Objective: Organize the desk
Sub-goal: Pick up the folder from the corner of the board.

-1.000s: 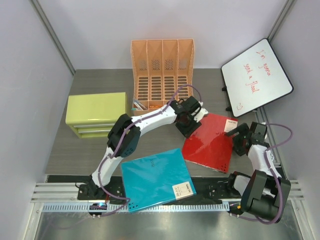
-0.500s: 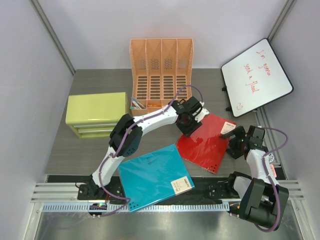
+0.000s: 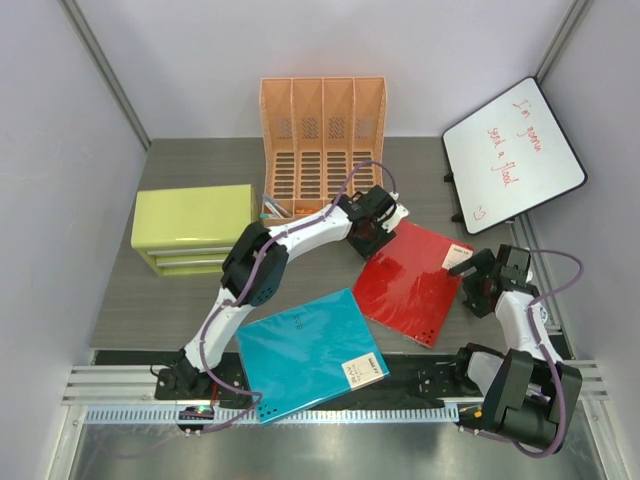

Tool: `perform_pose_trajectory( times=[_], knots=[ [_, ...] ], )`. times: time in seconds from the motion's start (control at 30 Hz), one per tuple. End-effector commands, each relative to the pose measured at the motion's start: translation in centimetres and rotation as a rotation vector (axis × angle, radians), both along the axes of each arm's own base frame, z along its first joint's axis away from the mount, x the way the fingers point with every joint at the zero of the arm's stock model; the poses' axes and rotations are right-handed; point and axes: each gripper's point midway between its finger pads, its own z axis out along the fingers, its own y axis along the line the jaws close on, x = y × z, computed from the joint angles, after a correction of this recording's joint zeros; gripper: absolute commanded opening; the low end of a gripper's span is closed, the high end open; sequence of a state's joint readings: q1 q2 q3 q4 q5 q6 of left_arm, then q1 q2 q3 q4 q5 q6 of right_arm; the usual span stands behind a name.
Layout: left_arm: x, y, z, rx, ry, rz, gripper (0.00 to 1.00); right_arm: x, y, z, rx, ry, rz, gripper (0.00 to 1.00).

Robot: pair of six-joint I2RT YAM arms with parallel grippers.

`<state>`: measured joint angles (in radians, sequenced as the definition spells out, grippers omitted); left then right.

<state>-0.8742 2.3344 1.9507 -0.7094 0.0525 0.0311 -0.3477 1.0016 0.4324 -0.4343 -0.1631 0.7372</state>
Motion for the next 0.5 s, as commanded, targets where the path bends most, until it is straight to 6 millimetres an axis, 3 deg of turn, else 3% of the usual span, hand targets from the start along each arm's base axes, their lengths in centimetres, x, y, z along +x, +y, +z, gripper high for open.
perform_pose_trajectory(
  times=[0.0, 0.13, 0.23, 0.33, 0.37, 0.47],
  knots=[
    [0.4, -1.7, 0.2, -0.030, -0.034, -0.025, 0.46, 0.9, -2.3, 0.2, -0.103, -0.013, -0.067, 0.92],
    [0.0, -2.2, -0.3, -0.029, -0.023, -0.041, 0.46, 2.8, -2.5, -0.3, -0.079, -0.075, -0.089, 0.92],
    [0.0, -2.3, -0.3, -0.034, -0.022, -0.046, 0.46, 3.7, -2.1, -1.7, -0.040, -0.098, -0.089, 0.92],
    [0.0, -2.3, -0.4, -0.031, -0.022, -0.052, 0.45, 4.3, -0.8, -3.0, 0.031, -0.141, -0.072, 0.89],
    [0.0, -2.4, -0.4, -0.032, -0.024, -0.056, 0.45, 3.6, 0.1, -3.8, 0.074, -0.136, -0.059, 0.88],
    [-0.1, -2.5, -0.2, -0.038, -0.021, -0.065, 0.45, 4.0, 1.2, -4.2, 0.126, -0.180, -0.034, 0.86]
  ],
)
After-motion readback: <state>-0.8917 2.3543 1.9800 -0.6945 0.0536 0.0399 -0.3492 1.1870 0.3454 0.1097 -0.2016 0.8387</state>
